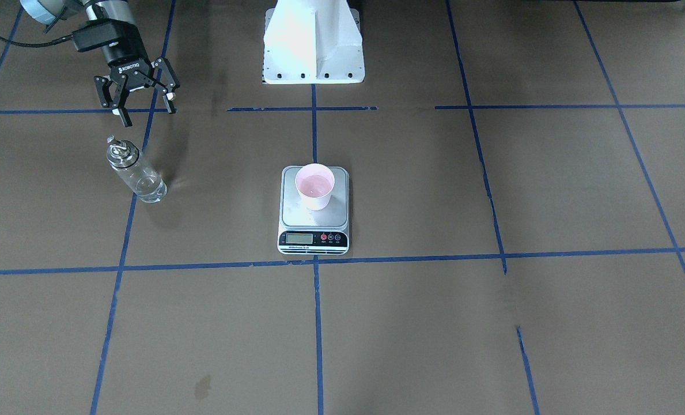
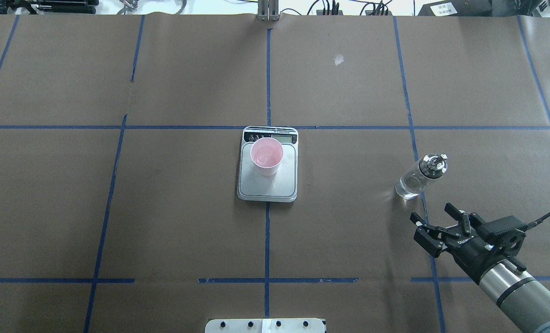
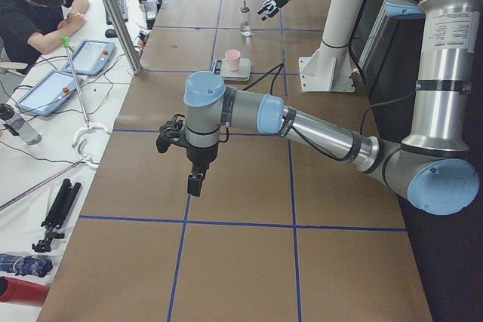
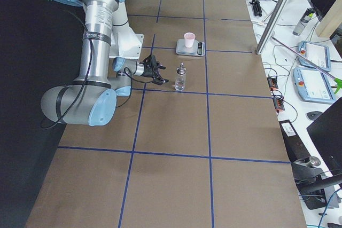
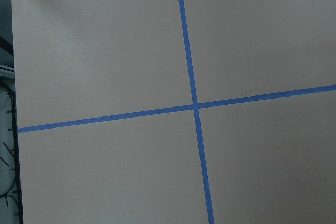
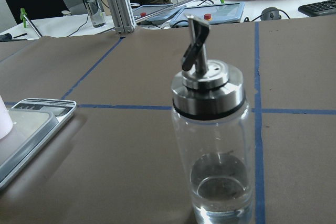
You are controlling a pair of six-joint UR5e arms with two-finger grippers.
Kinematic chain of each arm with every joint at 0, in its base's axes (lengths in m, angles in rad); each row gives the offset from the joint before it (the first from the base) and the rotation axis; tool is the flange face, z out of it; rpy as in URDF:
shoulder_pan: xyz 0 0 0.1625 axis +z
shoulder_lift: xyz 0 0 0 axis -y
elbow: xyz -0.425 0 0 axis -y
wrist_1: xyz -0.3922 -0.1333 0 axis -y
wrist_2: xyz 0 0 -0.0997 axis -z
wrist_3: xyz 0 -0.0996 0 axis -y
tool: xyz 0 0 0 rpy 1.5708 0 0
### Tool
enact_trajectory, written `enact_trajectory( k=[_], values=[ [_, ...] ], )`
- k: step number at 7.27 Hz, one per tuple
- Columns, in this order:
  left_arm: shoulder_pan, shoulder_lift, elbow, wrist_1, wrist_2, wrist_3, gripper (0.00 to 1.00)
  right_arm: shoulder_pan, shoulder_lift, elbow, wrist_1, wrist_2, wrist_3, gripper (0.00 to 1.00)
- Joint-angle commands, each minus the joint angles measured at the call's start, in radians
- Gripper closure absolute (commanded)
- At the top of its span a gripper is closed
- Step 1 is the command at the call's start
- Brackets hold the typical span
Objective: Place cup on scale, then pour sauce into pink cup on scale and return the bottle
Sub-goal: 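Move the right gripper toward the glass sauce bottle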
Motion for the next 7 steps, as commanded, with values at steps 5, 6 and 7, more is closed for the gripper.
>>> enact_trajectory(
  k=[5,6,7],
  values=[
    [0.001,-0.001,0.0,-0.002,0.0,0.0,0.0,-0.002,0.02,-0.116,0.228,-0.01,-0.249,0.0],
    [0.001,-0.001,0.0,-0.002,0.0,0.0,0.0,-0.002,0.022,-0.127,0.236,-0.01,-0.25,0.0],
    [0.001,-0.001,0.0,-0.002,0.0,0.0,0.0,-0.002,0.022,-0.129,0.236,-0.011,-0.272,0.0]
  ],
)
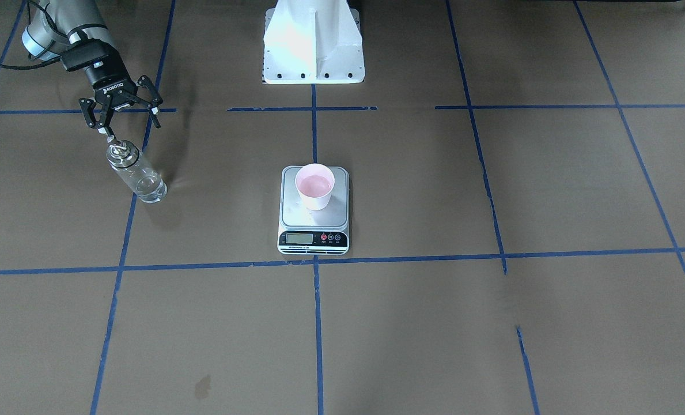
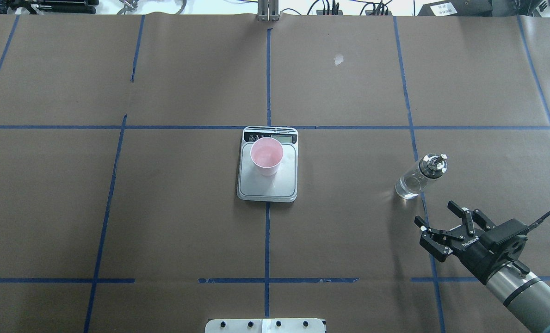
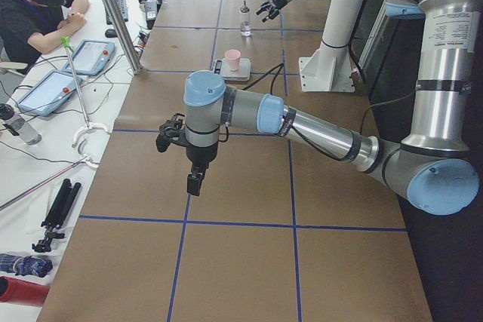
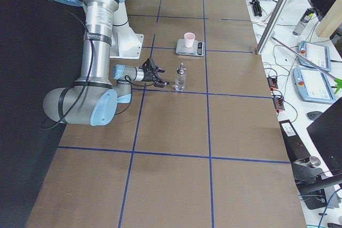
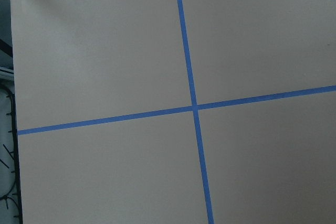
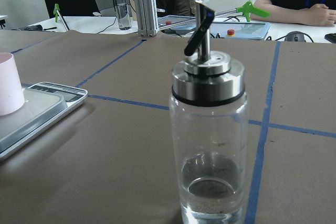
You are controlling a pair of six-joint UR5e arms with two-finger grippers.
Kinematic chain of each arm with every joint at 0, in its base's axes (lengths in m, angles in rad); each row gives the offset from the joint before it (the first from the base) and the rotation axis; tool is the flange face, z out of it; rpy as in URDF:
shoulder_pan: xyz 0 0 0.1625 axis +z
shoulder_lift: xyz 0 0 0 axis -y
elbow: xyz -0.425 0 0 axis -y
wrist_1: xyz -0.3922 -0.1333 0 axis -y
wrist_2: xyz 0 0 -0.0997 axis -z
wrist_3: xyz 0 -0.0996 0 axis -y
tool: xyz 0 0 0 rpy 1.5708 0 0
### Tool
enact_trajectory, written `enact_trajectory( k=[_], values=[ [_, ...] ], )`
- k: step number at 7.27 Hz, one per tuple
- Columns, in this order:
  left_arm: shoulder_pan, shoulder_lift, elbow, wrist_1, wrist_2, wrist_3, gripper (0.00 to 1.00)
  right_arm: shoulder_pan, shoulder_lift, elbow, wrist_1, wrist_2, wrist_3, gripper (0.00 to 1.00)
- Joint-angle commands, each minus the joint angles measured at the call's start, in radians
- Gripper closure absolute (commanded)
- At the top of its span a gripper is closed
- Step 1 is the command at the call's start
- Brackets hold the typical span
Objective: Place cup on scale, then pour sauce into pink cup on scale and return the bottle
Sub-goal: 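Move the right gripper toward the glass sauce bottle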
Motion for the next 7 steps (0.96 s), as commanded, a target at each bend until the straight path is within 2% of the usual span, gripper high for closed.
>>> enact_trajectory(
  k=[1,4,7],
  values=[
    [0.0,0.0,0.0,0.0,0.001,0.0,0.0,0.0,0.002,-0.012,0.013,-0.003,-0.028,0.0],
    [0.0,0.002,0.0,0.0,0.0,0.002,0.0,0.027,0.016,-0.013,0.012,-0.006,-0.057,0.0],
    [0.0,0.002,0.0,0.0,0.0,0.002,0.0,0.104,0.108,-0.08,0.013,0.006,-0.087,0.0]
  ],
)
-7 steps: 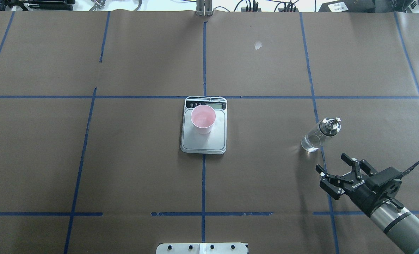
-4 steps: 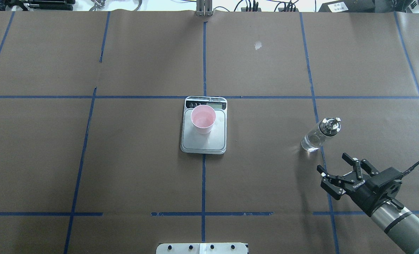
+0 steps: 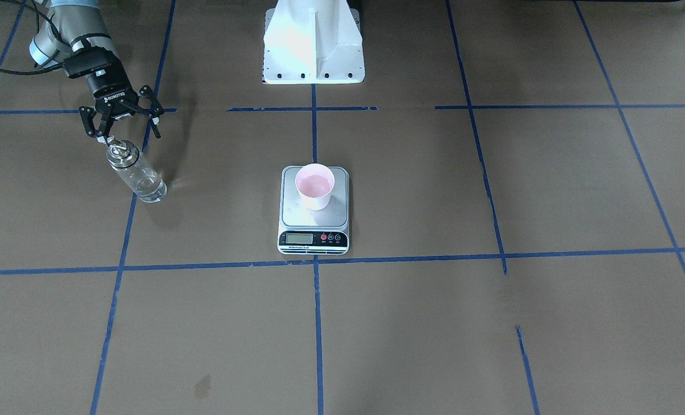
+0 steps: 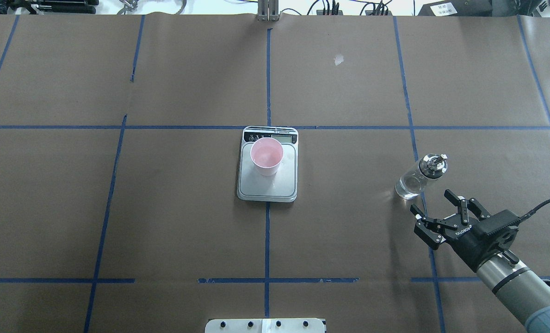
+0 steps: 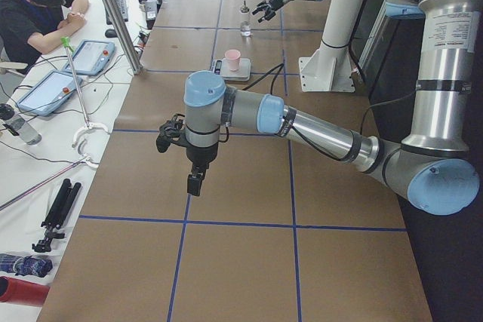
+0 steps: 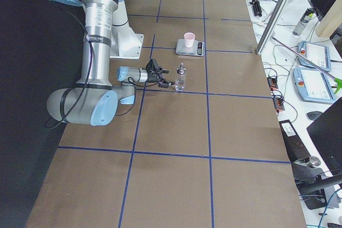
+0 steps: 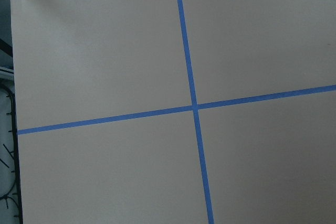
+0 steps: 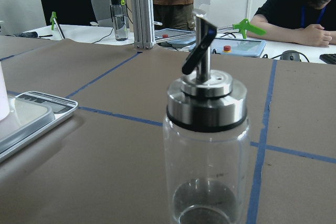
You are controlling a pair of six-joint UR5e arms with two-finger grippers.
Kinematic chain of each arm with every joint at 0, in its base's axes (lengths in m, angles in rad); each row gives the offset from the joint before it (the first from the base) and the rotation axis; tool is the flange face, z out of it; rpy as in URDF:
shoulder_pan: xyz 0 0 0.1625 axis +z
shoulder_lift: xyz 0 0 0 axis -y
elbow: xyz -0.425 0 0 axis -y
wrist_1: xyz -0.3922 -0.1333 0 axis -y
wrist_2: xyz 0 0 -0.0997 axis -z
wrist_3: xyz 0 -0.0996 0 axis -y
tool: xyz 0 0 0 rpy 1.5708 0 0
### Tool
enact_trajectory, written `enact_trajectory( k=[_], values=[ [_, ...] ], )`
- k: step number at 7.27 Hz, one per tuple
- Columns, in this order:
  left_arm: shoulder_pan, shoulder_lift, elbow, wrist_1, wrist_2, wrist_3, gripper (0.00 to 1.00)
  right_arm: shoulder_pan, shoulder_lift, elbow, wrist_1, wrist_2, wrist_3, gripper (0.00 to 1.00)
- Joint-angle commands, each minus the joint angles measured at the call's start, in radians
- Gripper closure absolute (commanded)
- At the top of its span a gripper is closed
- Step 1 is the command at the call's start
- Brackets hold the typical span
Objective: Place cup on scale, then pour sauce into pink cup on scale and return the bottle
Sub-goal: 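Close the right gripper around the glass sauce bottle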
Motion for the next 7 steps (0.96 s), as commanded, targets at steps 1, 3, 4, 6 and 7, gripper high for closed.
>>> enact_trajectory(
  k=[1,3,4,6,7],
  values=[
    [0.0,-0.001,0.0,0.0,0.0,-0.001,0.0,0.048,0.033,-0.028,0.001,0.008,-0.024,0.0],
    [0.0,-0.002,0.002,-0.002,0.0,-0.001,0.0,0.054,0.036,-0.033,0.0,0.008,-0.026,0.0],
    [0.0,-0.002,0.002,0.0,0.0,-0.001,0.0,0.065,0.036,-0.036,-0.002,0.008,-0.026,0.0],
    [0.0,-0.002,0.0,0.0,0.0,-0.001,0.0,0.086,0.037,-0.039,-0.002,0.035,-0.028,0.0],
    [0.0,-0.002,0.0,0.0,0.0,-0.001,0.0,0.089,0.053,-0.042,-0.002,0.035,-0.029,0.0]
  ],
)
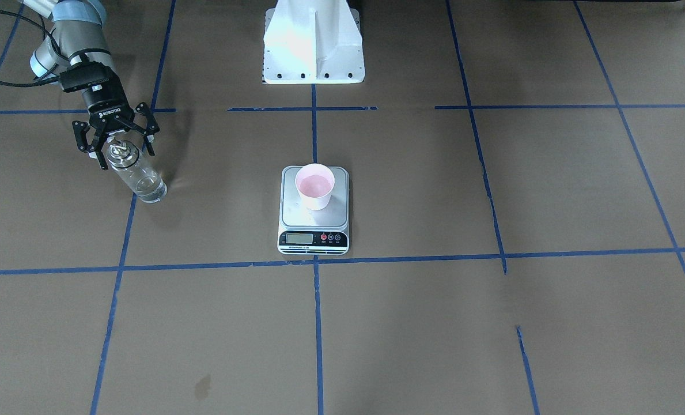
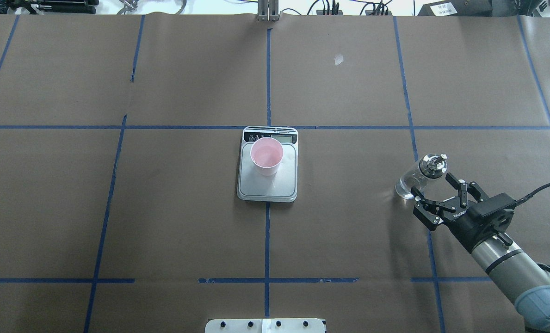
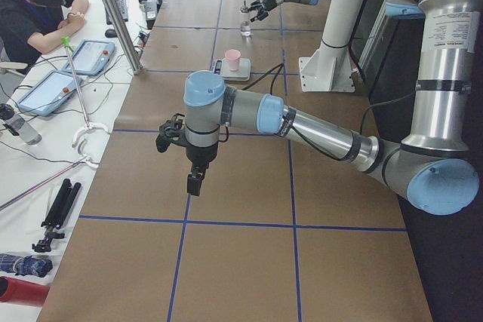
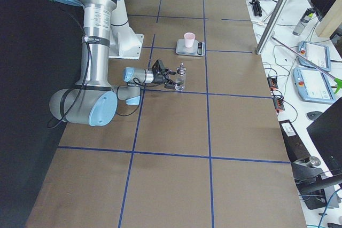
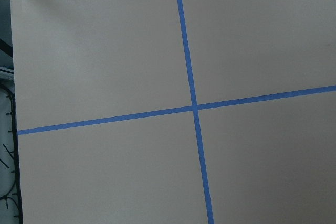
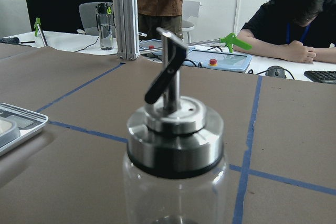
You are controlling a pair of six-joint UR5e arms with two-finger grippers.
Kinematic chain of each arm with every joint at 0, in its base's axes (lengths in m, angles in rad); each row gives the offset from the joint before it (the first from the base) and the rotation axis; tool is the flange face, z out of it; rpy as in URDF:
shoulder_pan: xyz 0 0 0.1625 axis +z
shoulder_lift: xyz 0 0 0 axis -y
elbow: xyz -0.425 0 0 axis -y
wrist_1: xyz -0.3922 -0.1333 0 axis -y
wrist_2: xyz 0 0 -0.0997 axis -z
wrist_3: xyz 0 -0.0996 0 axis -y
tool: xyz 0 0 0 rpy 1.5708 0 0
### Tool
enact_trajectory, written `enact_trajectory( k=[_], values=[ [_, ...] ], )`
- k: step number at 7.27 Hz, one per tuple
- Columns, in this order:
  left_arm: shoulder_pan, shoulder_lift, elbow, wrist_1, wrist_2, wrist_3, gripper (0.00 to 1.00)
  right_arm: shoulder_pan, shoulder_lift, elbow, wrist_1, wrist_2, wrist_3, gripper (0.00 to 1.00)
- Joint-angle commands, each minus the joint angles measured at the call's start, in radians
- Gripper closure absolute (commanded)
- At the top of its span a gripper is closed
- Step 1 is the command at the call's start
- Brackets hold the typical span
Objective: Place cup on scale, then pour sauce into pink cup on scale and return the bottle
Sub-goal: 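Close the right gripper around the glass sauce bottle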
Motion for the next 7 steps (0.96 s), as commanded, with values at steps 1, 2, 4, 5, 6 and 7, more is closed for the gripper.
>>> enact_trajectory(
  k=[1,2,4,5,6,7],
  values=[
    [0.0,0.0,0.001,0.0,0.0,0.0,0.0,0.01,0.041,-0.029,0.0,0.004,-0.002,0.0],
    [0.0,0.002,0.001,0.0,0.0,0.002,0.0,0.024,0.076,-0.068,0.0,0.007,-0.003,0.0],
    [0.002,0.002,0.001,0.0,0.0,0.002,0.0,0.062,0.097,-0.087,0.001,0.053,-0.017,0.0],
    [0.002,0.002,0.001,0.0,0.0,0.002,0.0,0.068,0.103,-0.089,0.0,0.055,-0.019,0.0],
    [0.002,0.002,0.003,0.002,0.0,0.002,0.0,0.074,0.115,-0.089,-0.002,0.065,-0.019,0.0],
    [0.002,0.002,0.003,0.0,0.0,0.002,0.0,0.076,0.115,-0.09,-0.002,0.069,-0.02,0.0]
  ],
)
